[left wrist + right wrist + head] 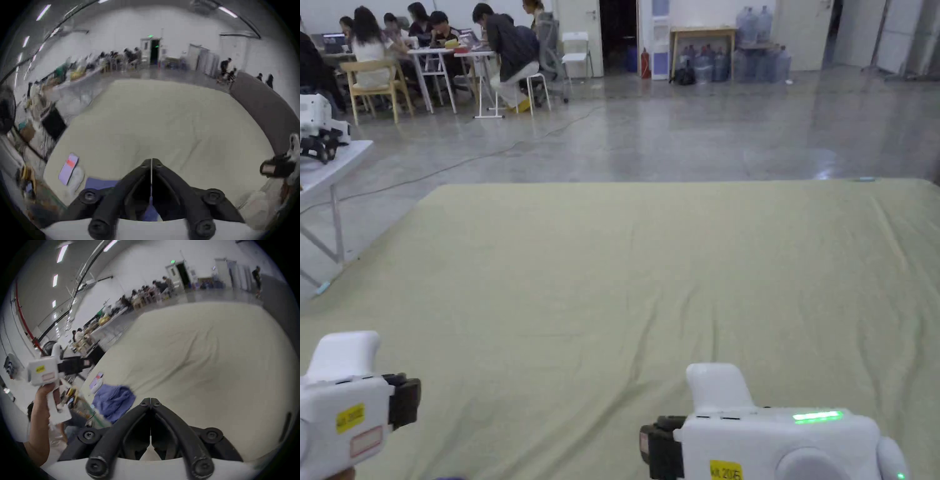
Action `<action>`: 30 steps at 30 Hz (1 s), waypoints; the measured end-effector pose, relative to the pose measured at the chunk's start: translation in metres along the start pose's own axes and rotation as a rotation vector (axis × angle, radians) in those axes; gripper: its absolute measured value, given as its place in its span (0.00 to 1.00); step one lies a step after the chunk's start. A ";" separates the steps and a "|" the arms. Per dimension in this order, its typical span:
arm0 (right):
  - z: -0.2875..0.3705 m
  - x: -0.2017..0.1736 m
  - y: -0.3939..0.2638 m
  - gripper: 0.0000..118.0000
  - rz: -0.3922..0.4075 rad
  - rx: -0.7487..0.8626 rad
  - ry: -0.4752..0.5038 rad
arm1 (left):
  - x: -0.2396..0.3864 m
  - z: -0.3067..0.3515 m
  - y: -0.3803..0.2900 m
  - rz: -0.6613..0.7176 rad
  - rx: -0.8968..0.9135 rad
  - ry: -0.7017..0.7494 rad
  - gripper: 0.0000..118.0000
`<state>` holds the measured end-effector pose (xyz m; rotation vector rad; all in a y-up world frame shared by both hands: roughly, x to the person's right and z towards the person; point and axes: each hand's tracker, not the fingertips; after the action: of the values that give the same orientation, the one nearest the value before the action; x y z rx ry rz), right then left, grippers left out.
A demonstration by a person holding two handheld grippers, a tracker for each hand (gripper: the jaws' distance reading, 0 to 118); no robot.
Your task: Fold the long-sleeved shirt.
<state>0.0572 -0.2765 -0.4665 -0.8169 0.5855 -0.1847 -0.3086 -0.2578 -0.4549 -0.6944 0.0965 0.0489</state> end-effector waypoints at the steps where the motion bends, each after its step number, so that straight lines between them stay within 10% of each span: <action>1: 0.018 0.011 0.011 0.00 -0.004 0.053 -0.044 | 0.032 0.005 0.011 -0.043 0.057 -0.017 0.00; 14: 0.211 0.063 0.115 0.00 0.211 0.694 -0.595 | 0.216 0.111 0.119 -0.040 0.653 -0.045 0.00; 30: 0.247 0.051 0.116 0.00 0.243 0.760 -0.506 | 0.265 0.153 0.121 -0.070 0.658 -0.122 0.00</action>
<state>0.2301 -0.0605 -0.4400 -0.0352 0.1011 0.0321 -0.0432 -0.0633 -0.4426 -0.0359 -0.0309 -0.0090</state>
